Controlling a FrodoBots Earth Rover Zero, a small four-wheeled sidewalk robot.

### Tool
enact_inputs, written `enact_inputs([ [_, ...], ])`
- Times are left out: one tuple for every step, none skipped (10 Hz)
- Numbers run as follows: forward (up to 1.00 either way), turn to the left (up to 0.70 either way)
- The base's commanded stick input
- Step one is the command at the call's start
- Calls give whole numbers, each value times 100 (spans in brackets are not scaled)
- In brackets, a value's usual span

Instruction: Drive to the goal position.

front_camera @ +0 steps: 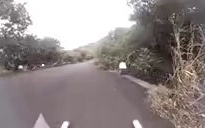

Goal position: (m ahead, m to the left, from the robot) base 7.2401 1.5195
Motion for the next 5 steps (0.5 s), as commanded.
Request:
enact_inputs([
  [50,0],
  [50,0],
  [50,0],
  [50,0],
  [50,0],
])
